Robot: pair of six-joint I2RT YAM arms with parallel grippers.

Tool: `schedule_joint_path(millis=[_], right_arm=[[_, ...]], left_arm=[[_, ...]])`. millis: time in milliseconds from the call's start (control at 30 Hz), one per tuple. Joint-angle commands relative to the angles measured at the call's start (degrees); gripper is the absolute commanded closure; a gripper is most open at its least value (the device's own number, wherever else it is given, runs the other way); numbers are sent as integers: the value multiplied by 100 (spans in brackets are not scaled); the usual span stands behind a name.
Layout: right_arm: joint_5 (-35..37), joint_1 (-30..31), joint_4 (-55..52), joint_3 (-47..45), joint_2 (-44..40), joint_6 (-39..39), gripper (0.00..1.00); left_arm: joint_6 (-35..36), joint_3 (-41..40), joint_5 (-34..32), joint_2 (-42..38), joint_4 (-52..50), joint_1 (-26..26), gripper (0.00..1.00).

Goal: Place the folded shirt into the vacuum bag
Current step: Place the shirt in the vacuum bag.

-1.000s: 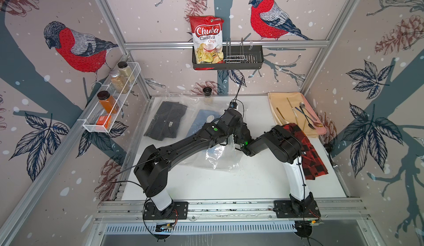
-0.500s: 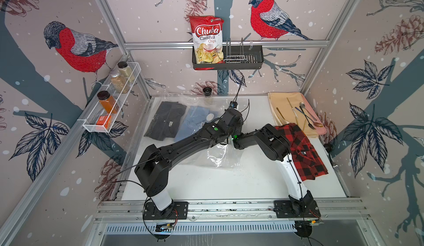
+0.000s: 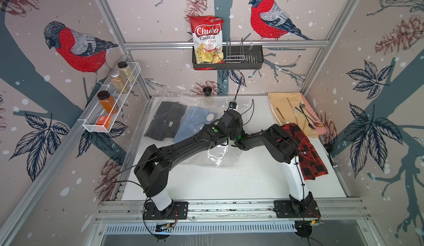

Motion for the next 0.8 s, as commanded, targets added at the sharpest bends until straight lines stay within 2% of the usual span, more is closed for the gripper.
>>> schedule_joint_path(millis=[0, 300, 533, 767], right_arm=[[-93, -62, 10, -409, -486, -606, 56], [-3, -258, -312, -2084, -1835, -1294, 48], [205, -490, -1074, -2761, -2923, -1870, 41], [140, -1214, -1525, -3411, -3890, -2137, 40]], left_arm=[[-18, -112, -117, 31, -59, 77, 100], [-102, -273, 187, 84, -35, 400, 100], [-153, -563, 320, 85, 103, 537, 100], [-176, -737, 504, 318, 317, 568, 100]])
